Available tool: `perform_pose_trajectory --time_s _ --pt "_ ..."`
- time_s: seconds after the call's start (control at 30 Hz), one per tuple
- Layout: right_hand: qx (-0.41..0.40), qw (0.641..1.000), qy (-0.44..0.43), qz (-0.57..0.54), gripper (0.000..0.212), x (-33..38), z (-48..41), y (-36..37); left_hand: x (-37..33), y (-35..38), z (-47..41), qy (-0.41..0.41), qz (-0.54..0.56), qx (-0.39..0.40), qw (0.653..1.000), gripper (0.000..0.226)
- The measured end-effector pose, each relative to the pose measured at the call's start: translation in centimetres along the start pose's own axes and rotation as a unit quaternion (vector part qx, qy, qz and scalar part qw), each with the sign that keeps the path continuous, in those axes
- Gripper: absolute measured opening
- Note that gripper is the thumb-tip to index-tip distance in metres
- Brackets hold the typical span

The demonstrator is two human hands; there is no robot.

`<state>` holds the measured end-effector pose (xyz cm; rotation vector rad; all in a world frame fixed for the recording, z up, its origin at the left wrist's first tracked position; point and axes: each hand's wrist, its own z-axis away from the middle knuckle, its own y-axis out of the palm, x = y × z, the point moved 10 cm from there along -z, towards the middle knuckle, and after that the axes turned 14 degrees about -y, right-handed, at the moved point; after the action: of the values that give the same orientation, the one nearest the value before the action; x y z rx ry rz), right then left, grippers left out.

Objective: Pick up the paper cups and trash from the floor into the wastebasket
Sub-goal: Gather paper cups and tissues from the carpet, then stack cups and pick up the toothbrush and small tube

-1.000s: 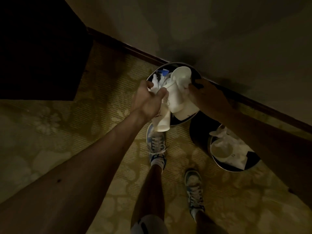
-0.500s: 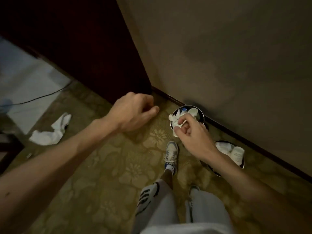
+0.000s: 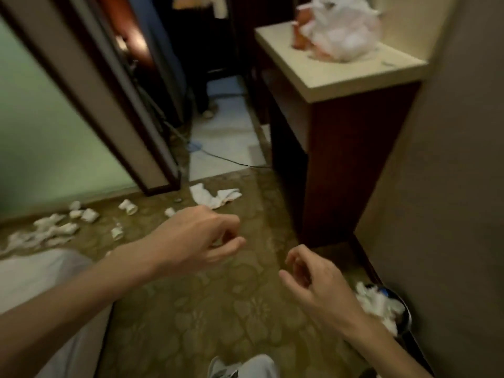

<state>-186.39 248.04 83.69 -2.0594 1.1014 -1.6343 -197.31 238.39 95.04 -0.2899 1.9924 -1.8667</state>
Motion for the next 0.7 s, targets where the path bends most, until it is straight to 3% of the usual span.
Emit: perform_pose_trajectory --time_s 0.13,0.33,0.5,0.7 --pt "0.087 0.992 -0.09 -0.014 0.019 5.8 -6.7 9.3 11.7 -2.2 8.7 -0.16 0.029 -0.027 0.986 0.034" --pt "0.219 0.959 -0.175 -0.035 0.018 14.3 -15.8 26.0 28.1 -2.3 21.9 -0.34 0.093 -0.064 0.934 0.036" --pt "0.283 0.943 -0.166 -0.062 0.017 19.3 -22.0 37.8 40.8 -0.3 28.9 -0.425 0.169 -0.087 0.885 0.035" --pt "0.302 0.944 -0.107 -0.076 0.014 20.6 -28.6 46.1 53.5 3.0 30.9 -0.484 0.269 -0.105 0.826 0.037"
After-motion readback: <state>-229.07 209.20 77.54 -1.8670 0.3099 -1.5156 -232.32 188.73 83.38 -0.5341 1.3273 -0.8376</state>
